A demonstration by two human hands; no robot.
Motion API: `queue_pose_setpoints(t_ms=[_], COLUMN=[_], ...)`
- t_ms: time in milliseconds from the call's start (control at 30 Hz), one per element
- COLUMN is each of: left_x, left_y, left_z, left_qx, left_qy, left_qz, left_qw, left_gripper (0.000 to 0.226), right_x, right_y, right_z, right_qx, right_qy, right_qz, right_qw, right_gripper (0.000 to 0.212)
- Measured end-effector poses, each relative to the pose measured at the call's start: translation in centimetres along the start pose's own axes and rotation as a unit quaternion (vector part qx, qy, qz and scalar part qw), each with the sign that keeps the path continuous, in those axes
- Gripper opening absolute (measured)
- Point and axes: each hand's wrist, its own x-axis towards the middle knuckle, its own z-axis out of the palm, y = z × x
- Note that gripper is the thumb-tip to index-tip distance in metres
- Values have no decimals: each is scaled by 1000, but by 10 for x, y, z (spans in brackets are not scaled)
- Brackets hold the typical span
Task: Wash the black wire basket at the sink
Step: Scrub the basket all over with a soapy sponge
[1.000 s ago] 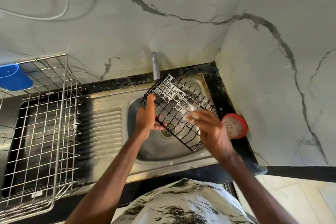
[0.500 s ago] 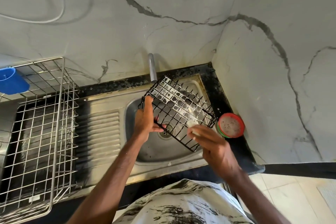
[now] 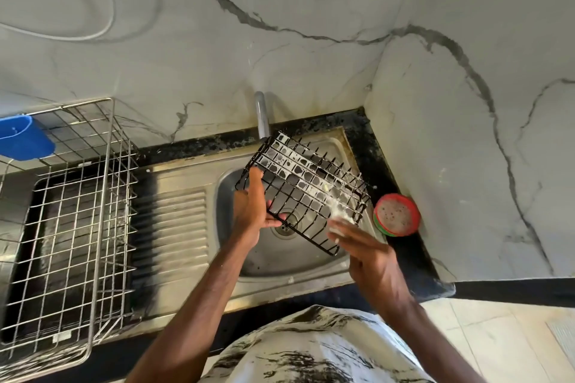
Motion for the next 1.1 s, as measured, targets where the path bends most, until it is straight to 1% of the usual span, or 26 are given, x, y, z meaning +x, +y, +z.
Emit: queue_pose_setpoints(t_ms=[67, 167, 200, 267, 333, 433, 567, 667, 767, 833, 900, 967, 1033, 1067, 1100], left_x=[1, -3, -4, -4, -4, -2, -2, -1, 0, -2, -5, -7, -10, -12, -12], left_y=[-2, 1, 1, 1, -1, -2, -8, -12, -17, -19, -21, -21, -18, -17, -17], left_z=[1, 0, 0, 0, -1, -5, -8, -7, -4, -4, -5, -7, -9, -9, -9], left_qx=[1, -12, -15, -17, -20, -33, -49, -62, -60, -56, -57, -66, -78, -83, -89], left_qy=[-9, -34, -36, -35, -30, -11, 4, -14, -34, -37, -38, -35, -24, -18, -13], left_qz=[-8, -22, -26, -24, -23, -27, -35, -40, -44, -51, -61, -66, -63, -64, -70], left_qw=[1000, 999, 999, 999, 999, 999, 998, 997, 997, 996, 996, 995, 995, 994, 993], left_gripper=[67, 49, 46, 44, 42, 42, 35, 41, 62, 70, 73, 72, 67, 67, 72], right_x=[-5, 18, 29, 47, 56, 49, 10, 1, 23, 44, 60, 69, 73, 70, 66], right_y=[-2, 16, 29, 50, 57, 39, 4, -2, 8, 26, 42, 49, 44, 39, 32], right_z=[-3, -21, -26, -31, -30, -22, -5, -4, -18, -26, -29, -29, -27, -25, -22], right_qx=[6, -28, -41, -56, -61, -57, -40, -19, -37, -48, -44, -24, -20, -26, -37], right_qy=[3, 43, 59, 76, 85, 94, 74, 84, 111, 127, 142, 141, 142, 148, 154], right_qz=[-11, 7, 16, 33, 43, 41, 21, 20, 15, 27, 53, 72, 81, 81, 75], right_qw=[1000, 999, 997, 995, 994, 993, 996, 996, 993, 990, 987, 987, 986, 985, 985], right_gripper=[71, 64, 63, 63, 65, 63, 57, 55, 53, 56, 59, 60, 62, 63, 62])
